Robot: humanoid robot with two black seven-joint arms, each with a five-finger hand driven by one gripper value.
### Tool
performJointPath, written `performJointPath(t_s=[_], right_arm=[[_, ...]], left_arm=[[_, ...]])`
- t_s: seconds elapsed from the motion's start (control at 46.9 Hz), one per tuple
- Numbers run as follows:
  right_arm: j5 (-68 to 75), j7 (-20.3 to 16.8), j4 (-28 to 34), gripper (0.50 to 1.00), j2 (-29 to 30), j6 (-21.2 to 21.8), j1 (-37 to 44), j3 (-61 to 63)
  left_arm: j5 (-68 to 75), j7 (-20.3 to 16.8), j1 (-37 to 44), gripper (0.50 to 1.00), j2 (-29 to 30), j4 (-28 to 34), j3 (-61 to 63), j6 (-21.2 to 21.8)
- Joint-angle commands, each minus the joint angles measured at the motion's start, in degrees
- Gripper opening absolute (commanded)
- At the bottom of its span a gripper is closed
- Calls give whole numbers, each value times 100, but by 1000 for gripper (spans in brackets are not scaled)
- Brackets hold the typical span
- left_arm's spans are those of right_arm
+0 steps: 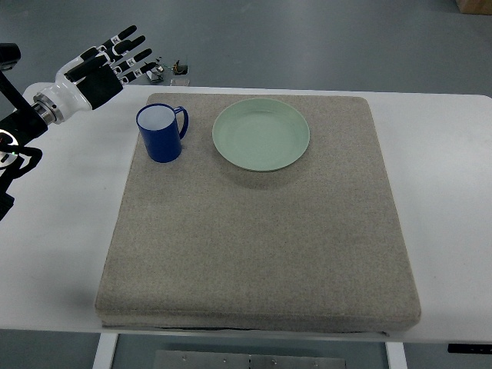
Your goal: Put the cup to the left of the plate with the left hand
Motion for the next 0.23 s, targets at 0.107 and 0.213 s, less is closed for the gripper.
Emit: performJointPath(t_s=[0.107,0.213], right_arm=[[-4,8,0,934,0,-2,-19,1],[-12,17,0,934,0,-10,-46,-7]], left_arm=[[18,0,23,996,-36,4,8,29],[18,0,23,996,-36,-5,78,56]])
